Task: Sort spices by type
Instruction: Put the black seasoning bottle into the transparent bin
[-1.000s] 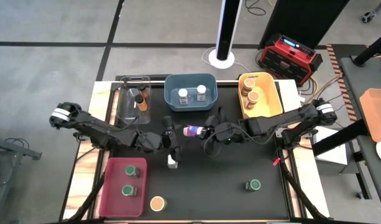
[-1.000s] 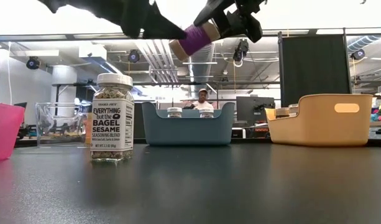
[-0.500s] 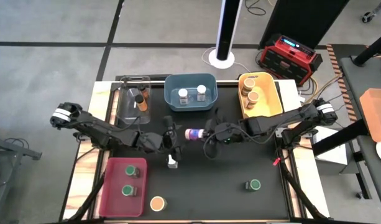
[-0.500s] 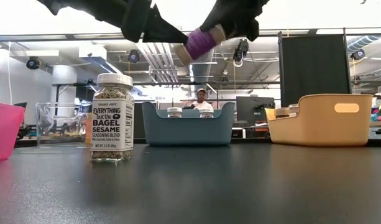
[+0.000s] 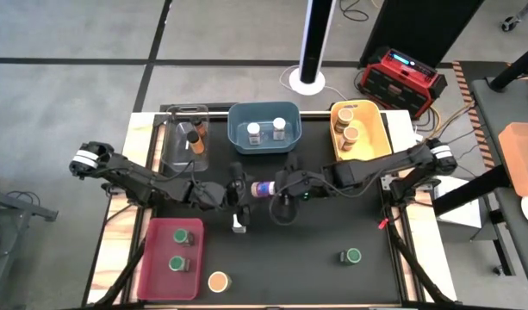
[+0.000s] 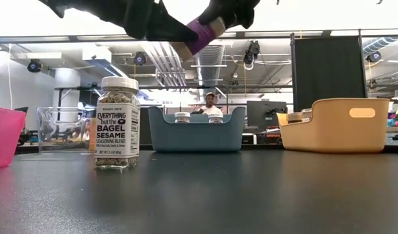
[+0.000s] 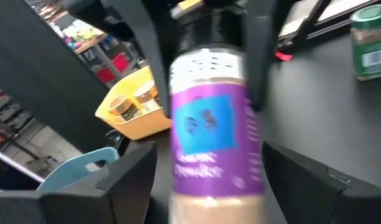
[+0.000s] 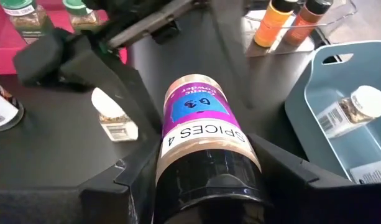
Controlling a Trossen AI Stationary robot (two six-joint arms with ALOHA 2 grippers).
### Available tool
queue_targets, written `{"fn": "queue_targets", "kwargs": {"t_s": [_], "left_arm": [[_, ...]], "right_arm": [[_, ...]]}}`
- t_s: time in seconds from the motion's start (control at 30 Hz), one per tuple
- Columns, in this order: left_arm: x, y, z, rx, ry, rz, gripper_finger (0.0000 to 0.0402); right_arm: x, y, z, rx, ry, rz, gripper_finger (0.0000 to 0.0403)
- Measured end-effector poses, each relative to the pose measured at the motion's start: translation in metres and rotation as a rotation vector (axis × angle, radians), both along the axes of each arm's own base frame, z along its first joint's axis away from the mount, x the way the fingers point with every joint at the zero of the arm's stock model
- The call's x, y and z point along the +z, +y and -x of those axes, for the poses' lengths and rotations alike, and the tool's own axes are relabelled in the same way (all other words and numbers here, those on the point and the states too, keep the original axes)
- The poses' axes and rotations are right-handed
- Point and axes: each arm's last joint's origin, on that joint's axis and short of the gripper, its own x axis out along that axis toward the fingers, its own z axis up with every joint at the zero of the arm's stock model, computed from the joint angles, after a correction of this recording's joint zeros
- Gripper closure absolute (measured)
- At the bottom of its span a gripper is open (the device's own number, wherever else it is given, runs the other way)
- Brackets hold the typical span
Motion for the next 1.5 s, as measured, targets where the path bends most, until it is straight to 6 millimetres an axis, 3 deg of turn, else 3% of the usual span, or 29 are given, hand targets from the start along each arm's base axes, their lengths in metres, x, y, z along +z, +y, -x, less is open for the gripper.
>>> {"fn": "queue_targets", "kwargs": {"t_s": [0.23,0.43,0.7,0.93,1.17,1.5], "left_arm": [[-0.001,0.000,0.000,0.004,0.011,0.007,0.0127],[-0.006,0.001,0.002,0.005,0.057,-0.001,0.0136],[-0.005,0.001,0.002,0.009,0.055,0.000,0.0241],[-0.003,0.001,0.001,0.007,0.030,-0.004,0.0241],[-0.001,0.000,0.000,0.008,0.007,-0.002,0.0199],[0.024,-0.001,0.002,-0.066,-0.171,0.015,0.0236]], "right_arm": [[0.003,0.005,-0.023,0.022,0.030,0.001,0.0198],[0.010,0.007,-0.030,0.035,0.055,0.003,0.0197],[0.014,0.006,-0.030,0.031,0.053,0.009,0.0191],[0.032,0.005,-0.021,0.033,-0.007,0.004,0.0126],[0.054,0.011,-0.006,0.041,-0.088,0.006,0.0073],[0.075,0.057,0.037,-0.071,-0.233,0.274,0.0062]]}}
